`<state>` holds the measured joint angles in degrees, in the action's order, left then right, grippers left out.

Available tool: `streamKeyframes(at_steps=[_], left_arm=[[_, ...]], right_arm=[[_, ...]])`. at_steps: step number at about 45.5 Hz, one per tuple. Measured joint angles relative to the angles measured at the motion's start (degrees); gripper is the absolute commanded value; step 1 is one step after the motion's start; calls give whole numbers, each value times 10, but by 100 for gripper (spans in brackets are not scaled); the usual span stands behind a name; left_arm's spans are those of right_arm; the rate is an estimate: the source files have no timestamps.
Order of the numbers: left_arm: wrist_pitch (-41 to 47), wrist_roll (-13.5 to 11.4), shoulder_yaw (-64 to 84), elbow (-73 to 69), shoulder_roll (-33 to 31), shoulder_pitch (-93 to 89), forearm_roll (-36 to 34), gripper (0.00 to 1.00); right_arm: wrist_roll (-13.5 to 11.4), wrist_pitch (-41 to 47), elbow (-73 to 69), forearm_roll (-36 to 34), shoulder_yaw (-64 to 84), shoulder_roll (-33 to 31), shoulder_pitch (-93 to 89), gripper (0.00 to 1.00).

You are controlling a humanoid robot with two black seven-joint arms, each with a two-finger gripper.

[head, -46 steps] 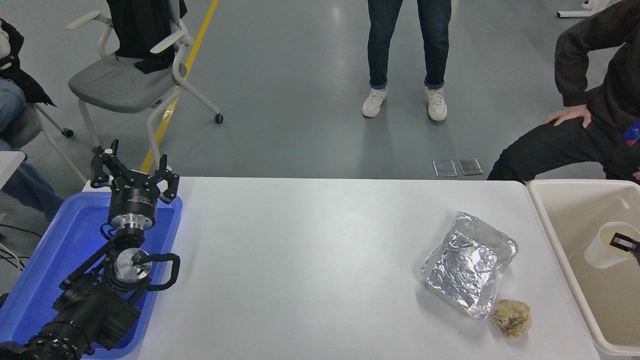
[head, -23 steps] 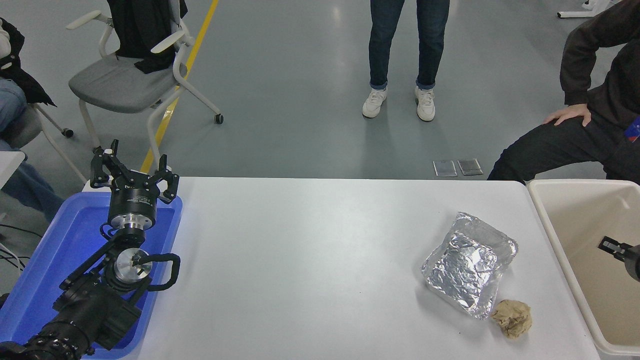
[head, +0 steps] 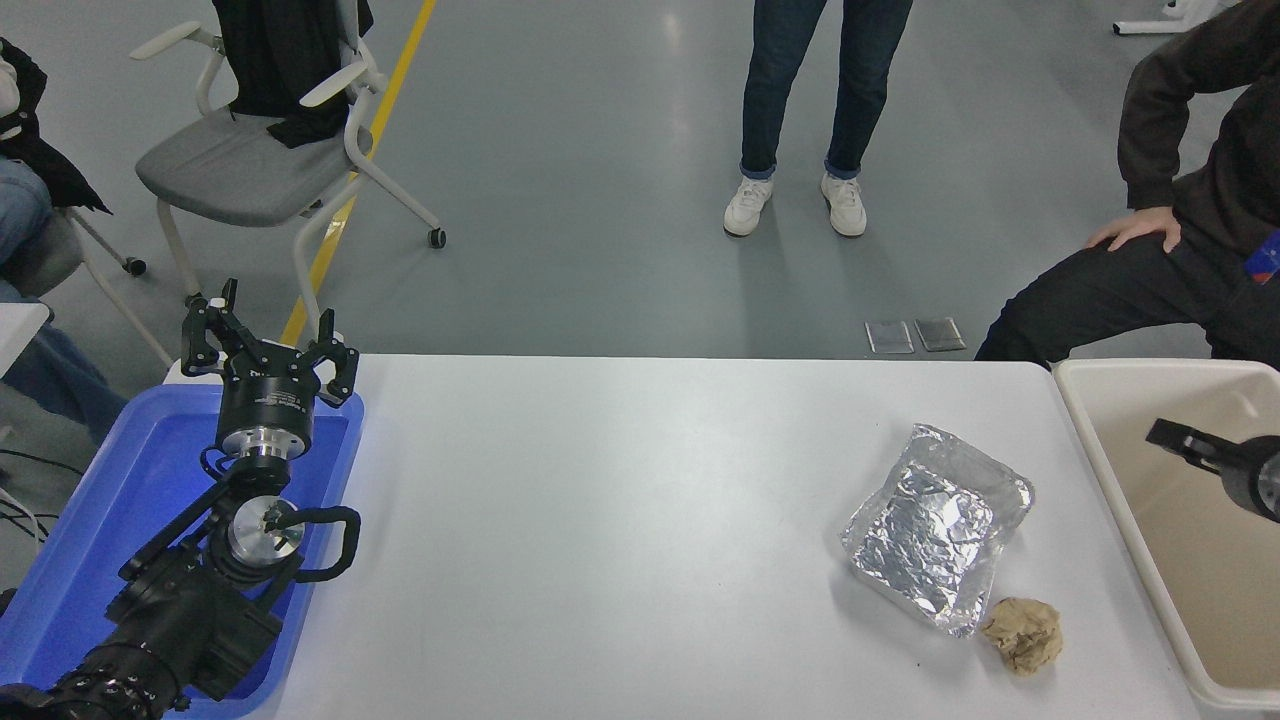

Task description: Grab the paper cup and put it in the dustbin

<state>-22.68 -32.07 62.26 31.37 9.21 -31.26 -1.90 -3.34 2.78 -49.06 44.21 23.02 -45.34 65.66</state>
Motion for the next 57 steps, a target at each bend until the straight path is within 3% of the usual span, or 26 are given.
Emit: streamKeyframes(at_steps=[9,16,37,57], left_arm=[[0,0,0,0,0,0,0,99],[0,0,0,0,0,0,0,99],[0,0,0,0,0,1,0,99],[0,0,0,0,0,1,0,99]], right_arm=[[0,41,-100,-25,90,5,144,100],[-1,97,-180,-88,160,28,257,100],[-3,349,-373,-243,291,145,572,100],[-5,413,-427,-312,303,229,711,100]])
